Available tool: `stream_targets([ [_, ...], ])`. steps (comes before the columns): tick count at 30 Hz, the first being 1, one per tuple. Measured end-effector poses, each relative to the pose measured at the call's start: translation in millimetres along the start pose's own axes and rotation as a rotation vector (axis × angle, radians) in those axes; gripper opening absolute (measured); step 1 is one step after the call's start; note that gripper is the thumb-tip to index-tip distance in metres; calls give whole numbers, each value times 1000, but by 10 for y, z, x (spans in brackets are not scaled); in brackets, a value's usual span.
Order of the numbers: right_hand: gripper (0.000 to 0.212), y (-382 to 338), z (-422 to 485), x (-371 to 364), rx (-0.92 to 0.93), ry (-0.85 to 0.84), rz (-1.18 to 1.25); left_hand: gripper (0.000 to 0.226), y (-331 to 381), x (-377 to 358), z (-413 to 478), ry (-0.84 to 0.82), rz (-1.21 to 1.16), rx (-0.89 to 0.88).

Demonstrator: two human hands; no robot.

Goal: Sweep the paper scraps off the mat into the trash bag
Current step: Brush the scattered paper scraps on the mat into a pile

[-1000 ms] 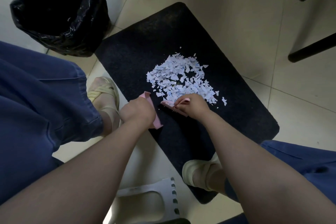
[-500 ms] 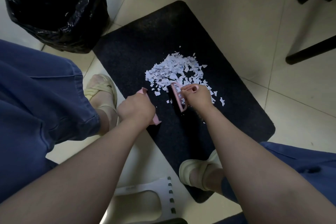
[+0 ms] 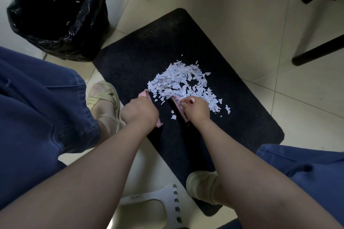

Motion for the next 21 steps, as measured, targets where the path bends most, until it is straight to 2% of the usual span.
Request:
stream_targets([
  [3, 11, -39, 7, 158, 11, 58, 24, 44, 27, -5, -25, -19, 8, 12],
  [5, 10, -54, 13, 195, 20, 36, 71, 45, 32, -8, -35, -19, 10, 9],
  [8, 8, -70, 18, 106, 3, -63, 96, 33, 3, -24, -10, 18, 4, 14],
  [11, 8, -55, -4, -89, -17, -229, 55, 29, -71, -42, 32, 45, -9, 35],
  [12, 7, -37, -3, -131, -7, -220, 5, 29, -90, -46, 45, 42, -13, 36],
  [16, 12, -36, -15, -84, 12, 47, -58, 31, -134, -51, 79, 12, -30, 25],
  [21, 12, -157, -85, 171, 17, 119, -7, 41, -103, 28, 33, -43, -32, 9],
])
Point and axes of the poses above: each hand's wrist, its own z-axis towards the middle knuckle, its own x-axis out of the back of the hand, y = z × x, the point moved 1 cm from there along z, towards the middle knuckle, and after that the axes turned 4 degrees about -y, right-handed, at the moved point
